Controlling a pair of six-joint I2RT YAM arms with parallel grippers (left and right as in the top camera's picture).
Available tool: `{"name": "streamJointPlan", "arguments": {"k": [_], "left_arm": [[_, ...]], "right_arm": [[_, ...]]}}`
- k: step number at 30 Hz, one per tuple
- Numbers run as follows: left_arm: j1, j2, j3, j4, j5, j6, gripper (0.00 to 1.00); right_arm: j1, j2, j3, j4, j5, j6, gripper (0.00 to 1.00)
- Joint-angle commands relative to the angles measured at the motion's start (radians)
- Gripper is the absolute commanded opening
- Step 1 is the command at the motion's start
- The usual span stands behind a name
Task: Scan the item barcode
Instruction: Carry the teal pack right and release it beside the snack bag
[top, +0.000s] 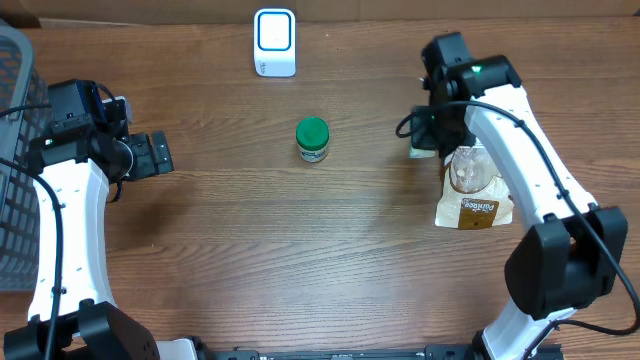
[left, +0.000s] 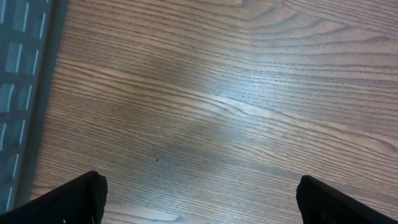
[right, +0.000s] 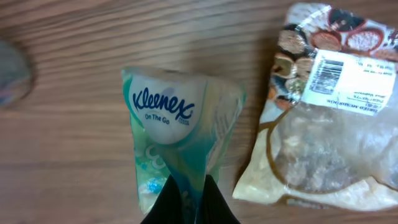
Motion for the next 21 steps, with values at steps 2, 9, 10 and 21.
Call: {"name": "streamJointPlan", "arguments": {"k": [2,9,10,21], "left_arm": [[0.000,0.002,0.008,0.000,0.007,-0.006,1.00],[0.000,0.002,0.009,0.000,0.007,-0.006,1.00],[0.000,0.002,0.009,0.000,0.007,-0.006,1.00],[0.000,0.002,0.009,0.000,0.007,-0.006,0.99]], "right_arm": [[-0.029,-0.003,-0.111,0.061,-0.023,0.022,0.04],[-0.029,-0.003,-0.243,0.168,-0.017,0.021,0.04],[-0.029,-0.003,-0.261,0.182,-0.012,0.021,0.06],[-0.029,-0.003,-0.321,0.217,0.029,0.021,0.18]]}}
